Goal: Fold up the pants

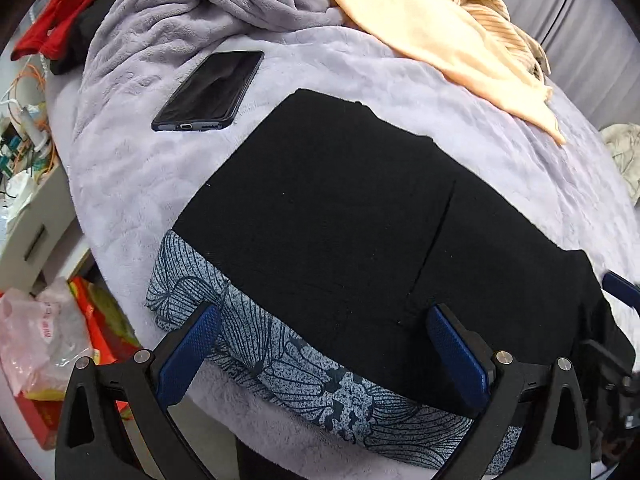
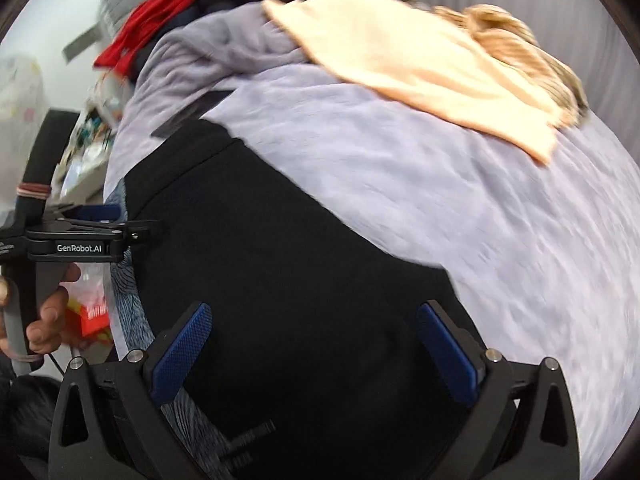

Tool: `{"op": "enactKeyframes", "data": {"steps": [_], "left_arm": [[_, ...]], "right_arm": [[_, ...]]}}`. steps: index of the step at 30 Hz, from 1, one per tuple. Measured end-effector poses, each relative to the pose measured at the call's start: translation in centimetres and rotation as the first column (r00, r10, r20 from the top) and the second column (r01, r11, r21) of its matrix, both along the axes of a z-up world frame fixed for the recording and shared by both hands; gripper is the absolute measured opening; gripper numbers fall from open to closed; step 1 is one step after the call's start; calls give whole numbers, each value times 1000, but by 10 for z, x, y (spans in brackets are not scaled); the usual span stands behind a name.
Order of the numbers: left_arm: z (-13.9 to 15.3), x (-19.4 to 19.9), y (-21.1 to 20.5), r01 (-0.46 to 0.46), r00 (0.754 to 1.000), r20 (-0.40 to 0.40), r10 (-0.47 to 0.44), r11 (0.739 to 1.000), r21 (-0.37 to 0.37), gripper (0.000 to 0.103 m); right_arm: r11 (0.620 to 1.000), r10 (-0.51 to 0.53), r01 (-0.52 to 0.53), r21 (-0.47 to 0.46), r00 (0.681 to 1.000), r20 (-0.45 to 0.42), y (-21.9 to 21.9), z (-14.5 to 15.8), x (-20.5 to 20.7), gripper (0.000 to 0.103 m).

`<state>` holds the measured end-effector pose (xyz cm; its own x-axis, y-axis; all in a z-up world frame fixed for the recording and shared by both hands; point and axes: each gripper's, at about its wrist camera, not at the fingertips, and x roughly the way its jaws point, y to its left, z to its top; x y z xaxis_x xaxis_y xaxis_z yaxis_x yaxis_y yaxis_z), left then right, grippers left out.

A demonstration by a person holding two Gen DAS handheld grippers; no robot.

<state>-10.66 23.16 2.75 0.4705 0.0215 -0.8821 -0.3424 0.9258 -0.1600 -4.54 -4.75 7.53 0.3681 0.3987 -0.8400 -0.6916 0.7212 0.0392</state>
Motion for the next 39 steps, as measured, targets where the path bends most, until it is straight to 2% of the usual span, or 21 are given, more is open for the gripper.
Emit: {"op": "enactKeyframes", "data": {"steps": [3, 6, 9, 10, 12, 14, 16, 18, 21, 22, 23, 26, 29, 31, 33, 34, 35, 36, 37, 38, 39], "left_arm": [[5, -1, -5, 22, 1000, 16, -23, 998, 57, 103], [8, -9, 11, -22, 999, 32, 20, 998, 55, 103], [3, -15, 36, -30, 999, 30, 30, 999, -12, 103], [2, -18, 38, -18, 999, 33, 19, 999, -38, 103], [3, -24, 45, -14, 999, 46, 16, 999, -37, 103], [3, -27, 49, 29, 997, 67, -24, 997, -65, 103], [4, -33, 57, 75, 992, 108, -60, 988, -135, 103], [6, -35, 66, 119, 984, 153, -90, 974, -194, 103], [10, -29, 78, 206, 964, 212, -160, 954, -218, 103], [11, -26, 80, 242, 954, 230, -191, 945, -221, 103], [13, -22, 83, 280, 943, 248, -223, 934, -223, 103], [17, -6, 85, 398, 899, 291, -328, 889, -225, 103], [17, 13, 72, 540, 830, 301, -470, 812, -221, 103], [14, 25, 53, 635, 770, 257, -584, 741, -218, 103], [12, 29, 29, 711, 702, 218, -678, 657, -249, 103], [13, 29, 21, 724, 689, 196, -698, 649, -232, 102], [13, 29, 12, 734, 677, 163, -717, 646, -208, 73], [13, 29, 7, 731, 681, 128, -721, 657, -186, 59], [13, 31, 5, 710, 702, 77, -708, 688, -150, 46], [12, 34, 5, 696, 715, 53, -697, 702, -154, 40], [13, 36, 7, 682, 726, 45, -686, 711, -171, 40]], "right_arm": [[995, 84, -87, -53, 995, -46, 38, -14, 19, 102], [985, 153, -160, -64, 982, -107, 74, -31, 40, 102], [971, 230, -236, -28, 964, -133, 96, -33, 58, 103], [963, 265, -268, 7, 948, -177, 105, -34, 67, 103], [946, 322, -322, 41, 915, -242, 122, -42, 79, 103], [924, 379, -375, 71, 885, -271, 138, -46, 85, 103], [899, 436, -428, 93, 857, -275, 152, -46, 84, 102], [886, 463, -452, 108, 840, -281, 160, -41, 82, 94], [881, 471, -464, 91, 847, -247, 158, -27, 72, 59], [876, 483, -476, 84, 853, -199, 150, -18, 67, 38], [874, 485, -476, 93, 860, -156, 138, -7, 62, 26], [853, 513, -497, 162, 855, -77, 108, 22, 45, 22], [829, 546, -539, 147, 838, -2, 99, 38, 21, 22], [815, 562, -560, 146, 827, 33, 96, 47, 8, 22], [810, 568, -571, 134, 820, 62, 94, 53, 1, 22], [820, 557, -561, 115, 828, 64, 96, 52, 2, 22], [833, 542, -544, 96, 839, 56, 99, 49, 5, 21], [851, 518, -519, 75, 855, 35, 101, 44, 12, 22], [869, 492, -491, 62, 871, 14, 103, 43, 20, 29], [901, 431, -430, 58, 902, -11, 103, 40, 29, 33], [919, 392, -390, 57, 920, -27, 101, 41, 36, 33]]}}
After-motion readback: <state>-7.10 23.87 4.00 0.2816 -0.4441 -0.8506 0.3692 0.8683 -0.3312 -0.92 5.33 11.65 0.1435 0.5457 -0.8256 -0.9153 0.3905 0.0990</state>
